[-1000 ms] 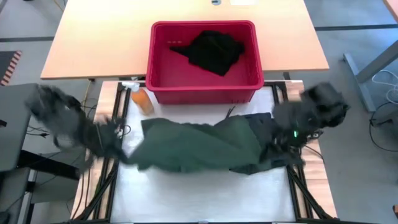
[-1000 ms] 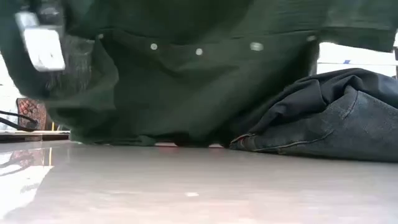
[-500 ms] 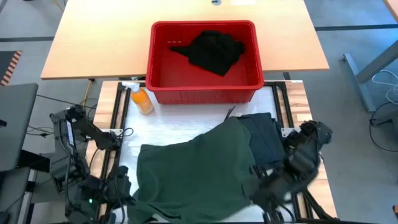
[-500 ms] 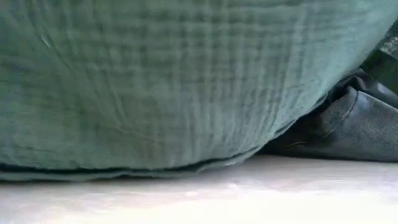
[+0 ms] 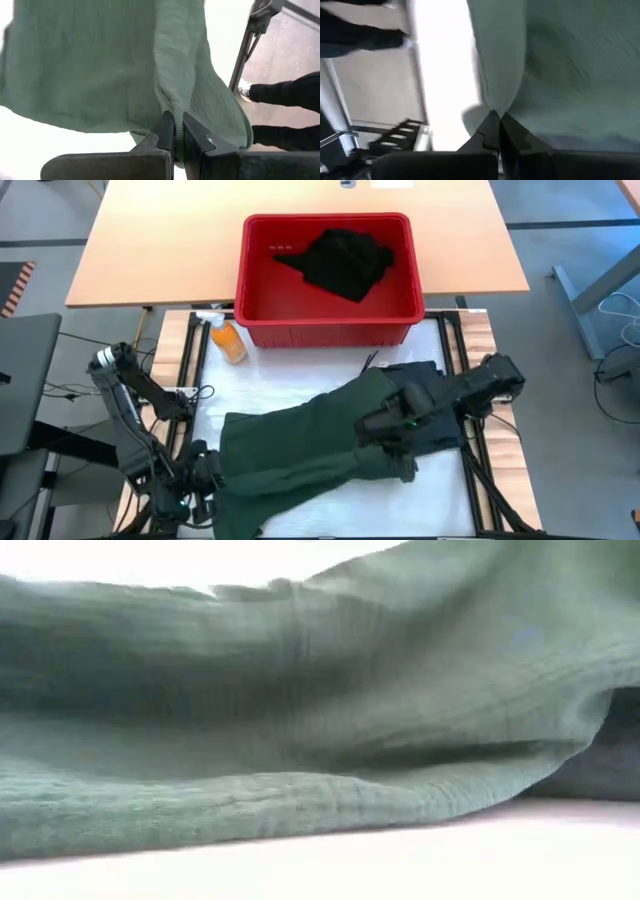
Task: Fold laundry
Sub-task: Fold the green shirt
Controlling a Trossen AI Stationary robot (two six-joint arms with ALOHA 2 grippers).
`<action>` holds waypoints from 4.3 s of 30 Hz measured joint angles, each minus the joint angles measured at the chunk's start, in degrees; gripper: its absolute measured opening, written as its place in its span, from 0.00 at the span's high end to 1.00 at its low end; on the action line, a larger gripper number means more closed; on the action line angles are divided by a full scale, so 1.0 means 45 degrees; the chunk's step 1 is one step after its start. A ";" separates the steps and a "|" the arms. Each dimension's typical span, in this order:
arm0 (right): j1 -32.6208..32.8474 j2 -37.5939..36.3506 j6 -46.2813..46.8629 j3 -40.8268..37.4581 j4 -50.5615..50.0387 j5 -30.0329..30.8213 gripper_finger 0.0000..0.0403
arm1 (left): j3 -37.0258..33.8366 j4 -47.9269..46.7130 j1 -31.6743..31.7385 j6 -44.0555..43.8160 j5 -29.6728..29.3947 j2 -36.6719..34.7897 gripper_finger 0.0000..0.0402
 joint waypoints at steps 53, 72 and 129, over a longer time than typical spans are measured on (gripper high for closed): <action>0.5338 -0.4792 1.2447 -0.7698 0.4432 0.6999 0.39 | -0.2836 0.4177 -0.0454 0.2552 -0.0665 0.0041 0.59; 0.6488 -0.4091 1.5070 -1.1016 0.8050 0.8477 0.30 | -0.2853 0.5389 0.0192 0.4877 0.0047 0.0299 0.59; 0.3954 -0.7030 0.5848 -0.9372 0.1873 -0.0295 0.68 | -0.1448 0.5478 -0.0645 0.3755 0.5506 0.4424 1.00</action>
